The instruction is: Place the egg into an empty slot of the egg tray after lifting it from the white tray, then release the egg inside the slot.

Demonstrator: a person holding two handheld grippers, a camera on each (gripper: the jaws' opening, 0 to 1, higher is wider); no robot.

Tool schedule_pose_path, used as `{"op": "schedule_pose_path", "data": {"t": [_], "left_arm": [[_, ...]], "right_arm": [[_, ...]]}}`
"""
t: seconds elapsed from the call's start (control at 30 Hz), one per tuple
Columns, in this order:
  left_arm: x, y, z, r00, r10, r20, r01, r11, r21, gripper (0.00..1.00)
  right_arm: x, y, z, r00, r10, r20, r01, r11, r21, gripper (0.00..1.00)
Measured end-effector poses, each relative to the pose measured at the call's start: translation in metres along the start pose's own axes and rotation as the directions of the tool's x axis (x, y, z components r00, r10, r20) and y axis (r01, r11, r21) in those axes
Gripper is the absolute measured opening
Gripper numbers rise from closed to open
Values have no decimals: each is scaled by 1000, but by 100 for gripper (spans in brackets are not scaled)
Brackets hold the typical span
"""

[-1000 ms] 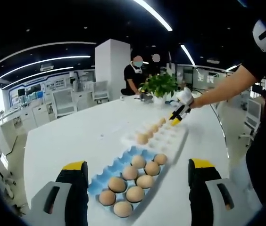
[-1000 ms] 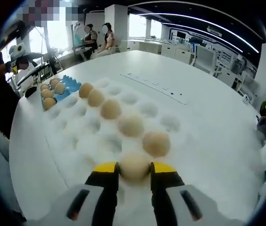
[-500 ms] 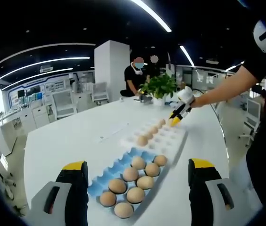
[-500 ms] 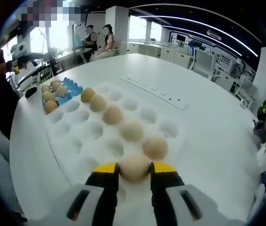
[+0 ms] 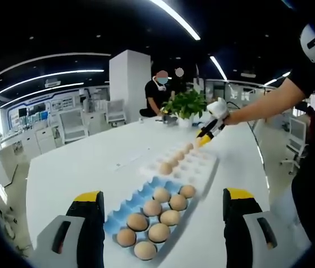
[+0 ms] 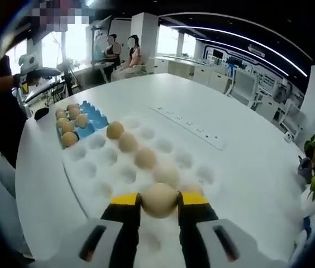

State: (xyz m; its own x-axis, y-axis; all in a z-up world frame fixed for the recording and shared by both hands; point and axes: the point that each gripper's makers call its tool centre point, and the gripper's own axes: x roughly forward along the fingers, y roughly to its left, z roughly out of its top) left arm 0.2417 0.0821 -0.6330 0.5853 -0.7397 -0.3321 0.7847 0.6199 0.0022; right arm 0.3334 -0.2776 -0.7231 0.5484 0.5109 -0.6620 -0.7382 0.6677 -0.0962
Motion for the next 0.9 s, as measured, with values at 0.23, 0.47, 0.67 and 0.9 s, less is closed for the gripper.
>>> {"op": "schedule_pose_path", "data": {"t": [0.23,0.47,0.67,0.9], "left_arm": [[-2,1,-2,1000,-8,4,8,1000,-1,90],[-9,4,-4,1000,-4,7,4,1000,-4,90],[-16,7,-7,1000,4,7,-4,1000,-8,90],[-22,11,-10,1000,11,8,-11,1000,-14,90]], "right_arm": [[20,30,25,998,52,27,-51,998,-33,27],[41,56,43,994,103,35,-101,993,-61,27],[56,79,58,988,147,41,-143,986,-86,27],[72,103,78,978,201,56,-193,973,-124,27]]}}
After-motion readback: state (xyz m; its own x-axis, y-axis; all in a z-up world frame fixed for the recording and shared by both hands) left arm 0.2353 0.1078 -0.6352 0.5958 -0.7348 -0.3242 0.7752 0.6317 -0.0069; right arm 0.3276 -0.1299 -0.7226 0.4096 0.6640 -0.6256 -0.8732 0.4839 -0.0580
